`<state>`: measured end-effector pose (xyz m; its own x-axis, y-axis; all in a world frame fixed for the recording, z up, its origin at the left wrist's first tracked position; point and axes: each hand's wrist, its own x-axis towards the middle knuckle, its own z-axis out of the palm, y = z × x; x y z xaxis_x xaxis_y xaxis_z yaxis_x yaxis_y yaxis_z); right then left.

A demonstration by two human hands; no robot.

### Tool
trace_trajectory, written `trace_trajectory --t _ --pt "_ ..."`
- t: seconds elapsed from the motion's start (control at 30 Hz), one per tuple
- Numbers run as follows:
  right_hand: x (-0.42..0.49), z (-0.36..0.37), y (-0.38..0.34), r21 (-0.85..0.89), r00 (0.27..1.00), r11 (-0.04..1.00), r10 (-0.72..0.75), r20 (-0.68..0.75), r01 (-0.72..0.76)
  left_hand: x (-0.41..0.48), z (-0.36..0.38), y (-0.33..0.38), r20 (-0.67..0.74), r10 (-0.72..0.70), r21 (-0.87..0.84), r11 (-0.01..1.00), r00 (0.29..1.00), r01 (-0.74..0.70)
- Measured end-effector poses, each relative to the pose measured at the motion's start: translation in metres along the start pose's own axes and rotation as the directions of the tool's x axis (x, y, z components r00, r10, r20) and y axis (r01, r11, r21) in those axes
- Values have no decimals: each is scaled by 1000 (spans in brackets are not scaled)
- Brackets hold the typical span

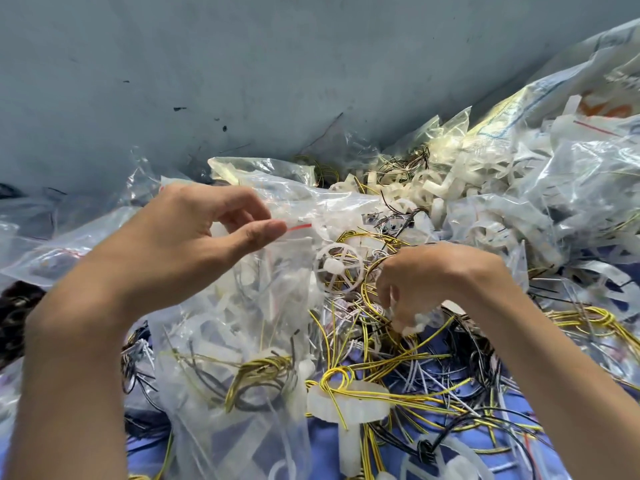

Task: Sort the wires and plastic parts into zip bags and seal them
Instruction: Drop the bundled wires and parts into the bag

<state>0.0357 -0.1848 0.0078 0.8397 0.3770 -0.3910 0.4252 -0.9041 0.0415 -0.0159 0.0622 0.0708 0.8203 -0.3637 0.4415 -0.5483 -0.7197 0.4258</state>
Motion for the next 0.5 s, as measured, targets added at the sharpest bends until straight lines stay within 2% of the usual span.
trace_trajectory --t 0.23,0.5 --pt "-7 -10 18 88 988 987 143 -56 -138 0 1 -2 9 -15 19 1000 1000 15" --pt "-10 -11 25 18 987 987 156 40 -157 1 2 -6 14 -20 24 1000 1000 20"
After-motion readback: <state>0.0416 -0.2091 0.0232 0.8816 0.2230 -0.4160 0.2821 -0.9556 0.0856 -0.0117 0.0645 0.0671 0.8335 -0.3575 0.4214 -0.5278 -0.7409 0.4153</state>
